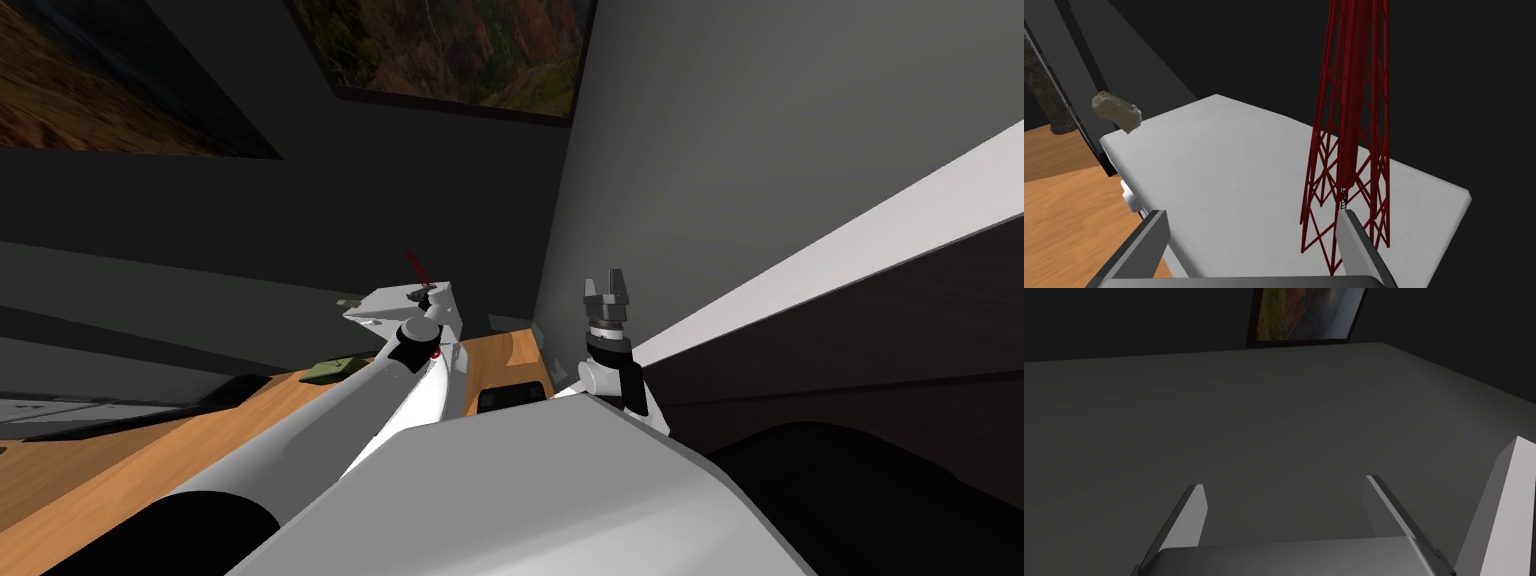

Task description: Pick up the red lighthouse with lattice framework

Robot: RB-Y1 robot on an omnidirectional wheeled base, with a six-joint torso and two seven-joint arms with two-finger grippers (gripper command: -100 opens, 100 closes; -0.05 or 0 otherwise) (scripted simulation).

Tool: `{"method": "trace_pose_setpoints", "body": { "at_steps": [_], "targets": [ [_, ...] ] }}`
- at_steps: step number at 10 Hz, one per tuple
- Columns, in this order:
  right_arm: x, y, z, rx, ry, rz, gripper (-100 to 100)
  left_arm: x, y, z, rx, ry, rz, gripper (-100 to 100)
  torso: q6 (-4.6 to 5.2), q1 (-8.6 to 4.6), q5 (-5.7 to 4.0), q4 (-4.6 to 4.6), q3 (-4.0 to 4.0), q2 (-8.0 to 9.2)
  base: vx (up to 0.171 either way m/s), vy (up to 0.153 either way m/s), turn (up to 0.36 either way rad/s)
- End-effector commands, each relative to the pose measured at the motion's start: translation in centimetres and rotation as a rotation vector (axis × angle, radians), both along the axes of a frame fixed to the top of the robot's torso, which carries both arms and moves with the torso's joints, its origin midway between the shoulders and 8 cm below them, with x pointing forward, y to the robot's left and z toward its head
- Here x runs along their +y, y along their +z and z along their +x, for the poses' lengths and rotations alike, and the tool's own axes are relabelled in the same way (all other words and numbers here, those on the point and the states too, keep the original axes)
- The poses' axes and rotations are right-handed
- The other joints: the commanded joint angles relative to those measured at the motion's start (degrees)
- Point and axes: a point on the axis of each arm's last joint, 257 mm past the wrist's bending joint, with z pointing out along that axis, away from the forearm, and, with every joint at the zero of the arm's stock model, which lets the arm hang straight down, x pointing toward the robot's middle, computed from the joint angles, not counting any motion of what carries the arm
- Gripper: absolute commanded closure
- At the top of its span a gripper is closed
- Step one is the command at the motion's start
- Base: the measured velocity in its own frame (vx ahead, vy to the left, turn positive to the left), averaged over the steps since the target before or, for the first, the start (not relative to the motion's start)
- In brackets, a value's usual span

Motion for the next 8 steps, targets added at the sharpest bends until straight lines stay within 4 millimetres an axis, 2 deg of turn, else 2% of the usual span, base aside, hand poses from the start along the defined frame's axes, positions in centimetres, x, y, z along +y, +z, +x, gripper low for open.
{"method": "trace_pose_setpoints", "body": {
  "at_steps": [1,4,5,6,8],
  "targets": [
    [0.0,0.0,0.0,0.0,0.0,0.0,0,-0.5,0.2,0.1,-0.002,-0.004,-0.008,-100,0.0,0.0,0.0,0.0,0.0,0.0,0.022,0.021,0.004],
    [0.0,0.0,0.0,0.0,0.0,0.0,0,-0.4,1.4,0.3,-0.029,0.004,-0.015,-100,0.0,-0.06,-0.02,0.04,0.08,0.14,0.008,0.01,-0.014],
    [0.0,0.0,0.0,0.0,0.0,0.0,0,-1.2,2.7,0.8,-0.066,0.005,-0.035,-100,0.0,-0.05,-0.01,0.03,0.08,0.14,0.041,0.037,-0.043],
    [0.0,0.0,0.0,0.0,0.0,0.0,0,-1.4,2.6,0.8,-0.062,0.002,-0.037,-100,0.01,0.02,-0.01,0.02,0.04,0.05,0.041,0.045,-0.031],
    [0.0,0.0,0.0,0.0,0.0,0.0,0,-4.4,4.1,1.8,-0.116,-0.016,-0.081,-100,0.0,0.13,0.02,0.0,-0.01,-0.03,0.071,0.103,-0.013]
  ]
}}
